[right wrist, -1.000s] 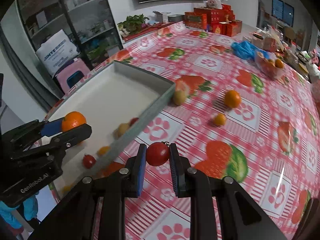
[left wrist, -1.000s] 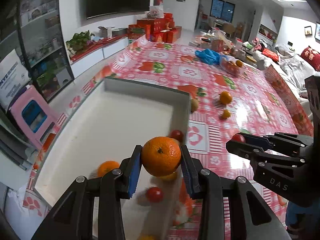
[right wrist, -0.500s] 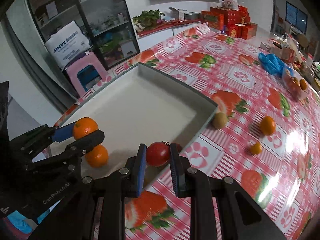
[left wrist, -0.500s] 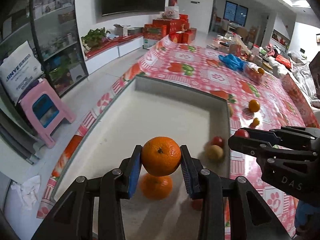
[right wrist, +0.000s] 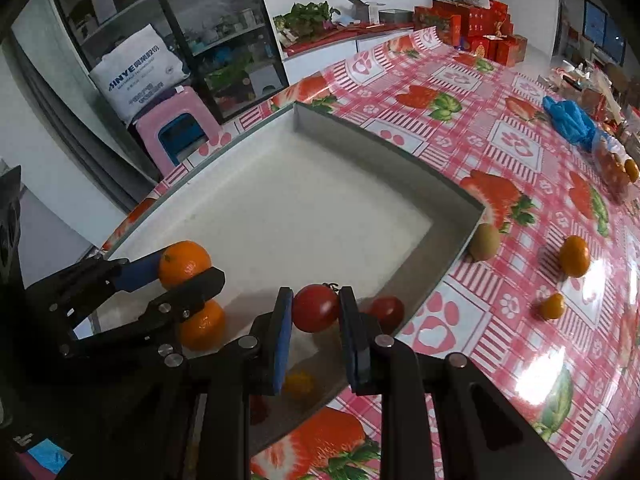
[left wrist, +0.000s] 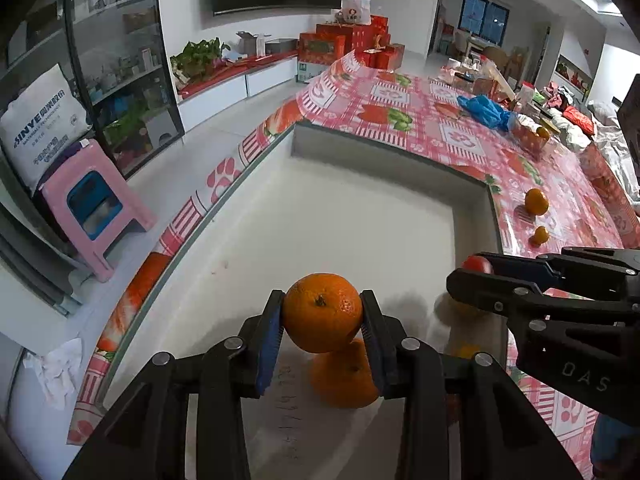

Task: Organize fruits
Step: 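Open both tools to release the orange and tomato into the tray, then move both open tools back over the remaining fruit on the tablecloth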

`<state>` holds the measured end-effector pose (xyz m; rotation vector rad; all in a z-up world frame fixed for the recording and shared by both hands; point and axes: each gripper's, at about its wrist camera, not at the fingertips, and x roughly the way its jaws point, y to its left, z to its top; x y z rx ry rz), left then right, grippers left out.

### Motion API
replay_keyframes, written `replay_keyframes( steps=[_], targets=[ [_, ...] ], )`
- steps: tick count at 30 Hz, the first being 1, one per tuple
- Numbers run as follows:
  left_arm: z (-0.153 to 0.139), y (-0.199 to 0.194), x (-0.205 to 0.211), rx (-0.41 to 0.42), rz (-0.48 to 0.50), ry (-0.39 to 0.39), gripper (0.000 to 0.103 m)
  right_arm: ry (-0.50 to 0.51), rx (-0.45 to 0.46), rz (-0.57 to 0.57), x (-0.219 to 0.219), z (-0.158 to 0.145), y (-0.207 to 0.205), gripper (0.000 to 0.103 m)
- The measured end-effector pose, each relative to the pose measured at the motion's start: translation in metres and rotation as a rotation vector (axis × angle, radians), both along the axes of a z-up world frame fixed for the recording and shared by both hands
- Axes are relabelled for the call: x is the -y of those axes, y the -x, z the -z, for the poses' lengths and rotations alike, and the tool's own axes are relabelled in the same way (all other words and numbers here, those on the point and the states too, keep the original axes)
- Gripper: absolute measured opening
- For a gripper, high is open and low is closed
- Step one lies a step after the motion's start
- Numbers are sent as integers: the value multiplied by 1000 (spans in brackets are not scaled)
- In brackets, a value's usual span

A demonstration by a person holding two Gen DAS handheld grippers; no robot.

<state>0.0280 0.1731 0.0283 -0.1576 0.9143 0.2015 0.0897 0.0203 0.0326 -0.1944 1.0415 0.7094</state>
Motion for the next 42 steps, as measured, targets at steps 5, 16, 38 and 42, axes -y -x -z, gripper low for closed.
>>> replay_keyframes(
  steps=[5, 16, 38, 42],
  targets=[
    [2, 0, -2, -10, -6, -4, 39, -1, -22, -2, -3, 7, -3, 26],
    [-2, -1, -1, 2, -29, -44, 53, -13, -26, 9, 2, 2, -4, 49],
    [-36, -5, 37, 47, 4, -66, 99, -19, -42, 338, 131, 2, -41, 91],
    [-39, -8, 50, 38, 29, -62, 99, 46, -44, 362, 146, 17, -47, 91]
  ],
)
